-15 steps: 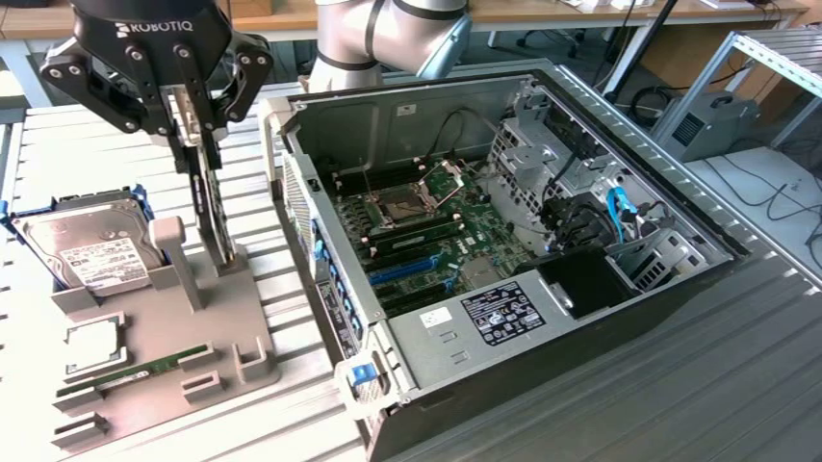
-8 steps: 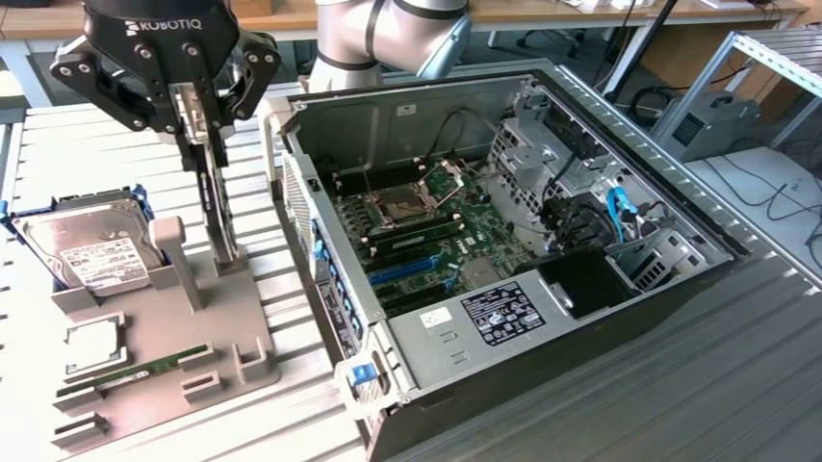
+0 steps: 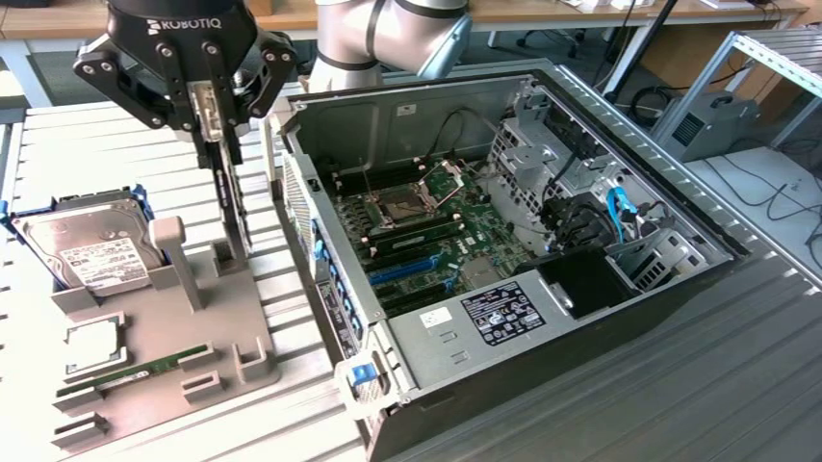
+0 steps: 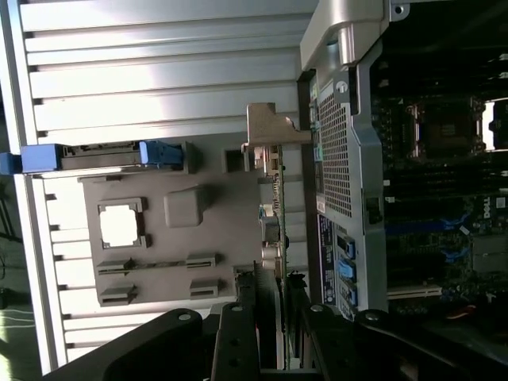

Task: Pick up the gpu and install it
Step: 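Pick up the gpu and move the gpu toward the slot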

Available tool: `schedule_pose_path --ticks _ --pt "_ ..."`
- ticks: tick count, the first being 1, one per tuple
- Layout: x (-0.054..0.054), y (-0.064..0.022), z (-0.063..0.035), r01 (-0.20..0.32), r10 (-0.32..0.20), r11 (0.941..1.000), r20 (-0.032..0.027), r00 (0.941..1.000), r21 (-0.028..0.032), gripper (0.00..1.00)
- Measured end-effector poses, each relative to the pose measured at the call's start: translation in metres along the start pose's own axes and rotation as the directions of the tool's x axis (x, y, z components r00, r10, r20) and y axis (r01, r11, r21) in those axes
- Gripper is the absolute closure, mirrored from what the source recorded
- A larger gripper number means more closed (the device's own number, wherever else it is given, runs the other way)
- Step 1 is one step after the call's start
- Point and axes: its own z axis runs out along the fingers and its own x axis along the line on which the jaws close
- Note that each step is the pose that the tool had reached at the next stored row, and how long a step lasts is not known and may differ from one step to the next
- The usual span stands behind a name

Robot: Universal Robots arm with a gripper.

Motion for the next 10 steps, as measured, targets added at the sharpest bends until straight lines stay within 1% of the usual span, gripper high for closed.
schedule_pose_path --ticks 10 --pt "-0.013 0.0010 0.0003 0.000 0.000 1.0000 0.0000 1.0000 0.0000 0.73"
